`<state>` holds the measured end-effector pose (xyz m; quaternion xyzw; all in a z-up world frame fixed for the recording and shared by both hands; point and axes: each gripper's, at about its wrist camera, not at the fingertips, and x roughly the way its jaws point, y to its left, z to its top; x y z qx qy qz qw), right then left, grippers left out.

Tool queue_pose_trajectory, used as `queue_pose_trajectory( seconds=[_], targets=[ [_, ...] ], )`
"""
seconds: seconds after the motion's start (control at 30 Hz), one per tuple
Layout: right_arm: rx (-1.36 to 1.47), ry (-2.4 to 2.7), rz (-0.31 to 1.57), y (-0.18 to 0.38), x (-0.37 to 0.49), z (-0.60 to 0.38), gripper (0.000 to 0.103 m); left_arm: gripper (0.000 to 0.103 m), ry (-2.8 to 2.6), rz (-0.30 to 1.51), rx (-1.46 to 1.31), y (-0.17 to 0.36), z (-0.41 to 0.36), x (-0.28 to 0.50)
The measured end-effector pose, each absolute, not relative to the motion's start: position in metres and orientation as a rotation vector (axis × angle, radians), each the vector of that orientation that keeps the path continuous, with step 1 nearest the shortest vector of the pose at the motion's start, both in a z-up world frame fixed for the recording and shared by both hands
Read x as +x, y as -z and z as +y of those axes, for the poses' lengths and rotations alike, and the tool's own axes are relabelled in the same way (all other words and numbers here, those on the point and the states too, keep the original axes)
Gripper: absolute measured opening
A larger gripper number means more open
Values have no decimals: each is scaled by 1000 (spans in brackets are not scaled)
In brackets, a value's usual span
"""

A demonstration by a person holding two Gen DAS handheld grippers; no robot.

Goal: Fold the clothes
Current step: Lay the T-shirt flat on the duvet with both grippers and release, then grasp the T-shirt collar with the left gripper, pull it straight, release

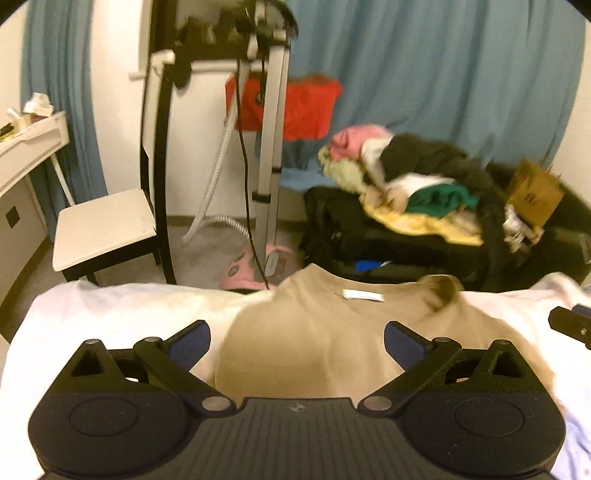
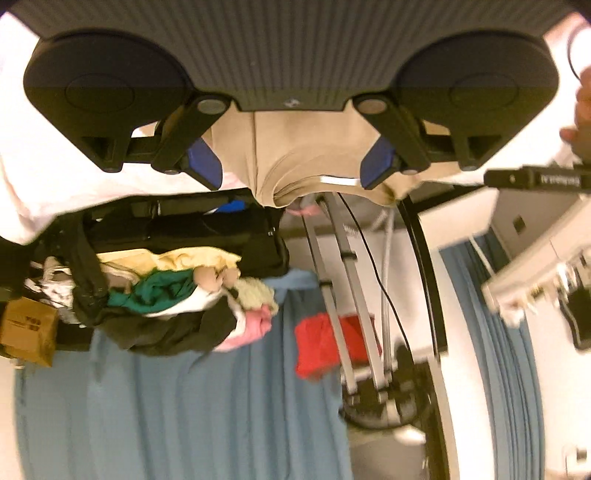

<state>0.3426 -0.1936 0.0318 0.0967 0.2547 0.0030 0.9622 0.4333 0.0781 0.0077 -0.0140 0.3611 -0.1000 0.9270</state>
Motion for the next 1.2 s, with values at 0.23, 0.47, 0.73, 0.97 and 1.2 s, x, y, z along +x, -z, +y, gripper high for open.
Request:
queue_pose_trajectory(
  seconds=[0.23,0.47,0.73,0.97,1.2],
  targets=[
    [259,1,421,-52,228,-189,83,101,212,675,-133,-30,114,287],
    [323,-11,335,-54,144,-187,83,101,128,668,-206,-51,150,209],
    [441,-12,260,-40,67,-191,83,97,2,704,-344,-57,173,218],
    [504,-7,281,22,63,-190,83,91,-48,707,-356,-8,176,247],
    [491,-18,269,46,86,-194,83,87,-70,730,-459,67,207,298]
  ],
)
